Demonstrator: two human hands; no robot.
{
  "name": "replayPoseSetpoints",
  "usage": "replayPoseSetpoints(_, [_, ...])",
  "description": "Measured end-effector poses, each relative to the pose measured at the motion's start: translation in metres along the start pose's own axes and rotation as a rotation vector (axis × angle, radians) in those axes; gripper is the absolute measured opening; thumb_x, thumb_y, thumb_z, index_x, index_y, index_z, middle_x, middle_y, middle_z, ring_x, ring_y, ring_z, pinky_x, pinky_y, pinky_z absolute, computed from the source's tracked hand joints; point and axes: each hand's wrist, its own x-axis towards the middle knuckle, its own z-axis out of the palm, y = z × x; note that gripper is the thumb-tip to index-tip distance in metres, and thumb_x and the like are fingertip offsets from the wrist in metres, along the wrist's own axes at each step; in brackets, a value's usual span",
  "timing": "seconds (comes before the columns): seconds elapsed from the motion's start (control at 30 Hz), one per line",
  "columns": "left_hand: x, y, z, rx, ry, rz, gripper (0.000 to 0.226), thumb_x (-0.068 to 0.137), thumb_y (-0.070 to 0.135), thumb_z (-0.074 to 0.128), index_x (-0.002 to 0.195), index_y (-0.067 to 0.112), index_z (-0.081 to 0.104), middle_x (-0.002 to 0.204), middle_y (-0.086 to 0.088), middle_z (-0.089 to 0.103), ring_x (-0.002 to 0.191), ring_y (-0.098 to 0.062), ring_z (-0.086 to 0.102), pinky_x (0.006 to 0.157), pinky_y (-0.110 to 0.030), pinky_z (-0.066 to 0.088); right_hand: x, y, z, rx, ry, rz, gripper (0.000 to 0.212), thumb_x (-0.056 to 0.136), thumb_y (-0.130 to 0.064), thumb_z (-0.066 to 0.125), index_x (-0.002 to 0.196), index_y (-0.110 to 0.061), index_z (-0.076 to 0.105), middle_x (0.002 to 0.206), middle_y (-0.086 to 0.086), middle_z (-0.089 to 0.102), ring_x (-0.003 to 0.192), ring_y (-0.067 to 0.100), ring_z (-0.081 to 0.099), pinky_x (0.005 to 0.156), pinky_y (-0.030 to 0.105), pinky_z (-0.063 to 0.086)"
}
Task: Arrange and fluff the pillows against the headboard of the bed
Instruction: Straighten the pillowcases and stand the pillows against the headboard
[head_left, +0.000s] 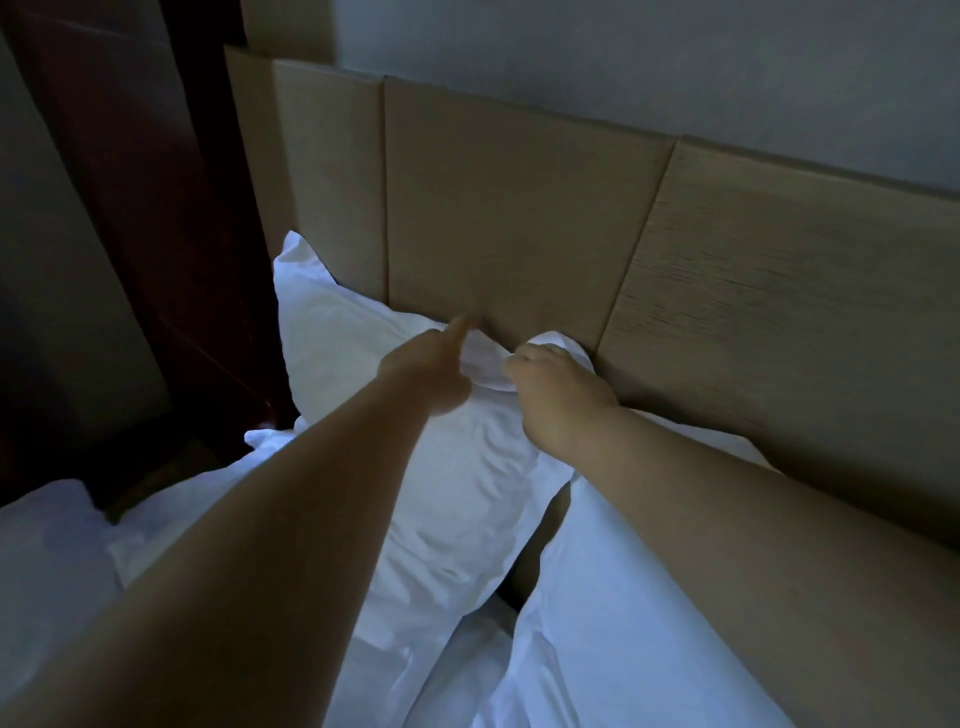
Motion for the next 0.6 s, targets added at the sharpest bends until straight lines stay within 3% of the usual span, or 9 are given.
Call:
replayPoseSetpoints(0.17, [-0.018, 0.053, 0.002, -0.123, -0.005, 0.25, 0.048, 0.085, 0.032, 0.06, 0.129, 0.031, 0.039, 0.118, -0.001, 0.063, 0.103, -0.022, 0.063, 0.084, -0.041, 0.055, -0.043, 0.018, -0.014, 0.093, 0.047, 0.012, 0.045, 0.092, -0.004, 0.049, 0.135, -0.019, 0.047, 0.137, 0.005, 0.05, 0.126, 0.025, 0.047, 0.1, 0.039, 0.045])
replayPoseSetpoints(0.3, [-0.048, 0.106, -0.002, -0.094, -0.118, 0.396, 0.053, 0.083, 0.023, 0.065, 0.128, 0.036, 0.04, 0.116, 0.002, 0.062, 0.103, -0.02, 0.062, 0.082, -0.036, 0.055, -0.088, 0.048, -0.024, 0.039, 0.036, 0.112, 0.045, 0.093, -0.019, 0.054, 0.137, -0.022, 0.043, 0.137, 0.002, 0.048, 0.129, 0.021, 0.044, 0.101, 0.035, 0.042])
replayPoseSetpoints(0.43, [-0.07, 0.148, 0.0, 0.187, -0.168, 0.476, 0.059, 0.087, 0.039, 0.064, 0.138, 0.037, 0.036, 0.121, 0.001, 0.065, 0.108, -0.022, 0.063, 0.083, -0.033, 0.053, -0.138, 0.076, -0.037, 0.024, 0.099, 0.226, 0.043, 0.089, -0.01, 0.057, 0.129, -0.023, 0.047, 0.133, 0.002, 0.049, 0.124, 0.021, 0.044, 0.094, 0.033, 0.045])
replayPoseSetpoints(0.53, [-0.072, 0.166, 0.01, 0.417, -0.123, 0.406, 0.026, 0.095, 0.031, 0.053, 0.12, 0.023, 0.057, 0.114, -0.003, 0.067, 0.104, -0.022, 0.065, 0.076, -0.032, 0.048, -0.17, 0.097, -0.038, 0.014, 0.104, 0.42, 0.031, 0.089, -0.005, 0.05, 0.118, -0.015, 0.051, 0.122, 0.006, 0.056, 0.113, 0.023, 0.05, 0.082, 0.032, 0.046])
replayPoseSetpoints(0.6, [-0.071, 0.171, 0.011, 0.5, -0.107, 0.378, 0.021, 0.099, 0.021, 0.046, 0.111, 0.017, 0.063, 0.11, -0.004, 0.068, 0.102, -0.022, 0.065, 0.076, -0.032, 0.048, -0.182, 0.108, -0.036, -0.023, 0.054, 0.547, 0.025, 0.093, -0.005, 0.045, 0.113, -0.013, 0.055, 0.116, 0.008, 0.061, 0.108, 0.024, 0.055, 0.08, 0.034, 0.048])
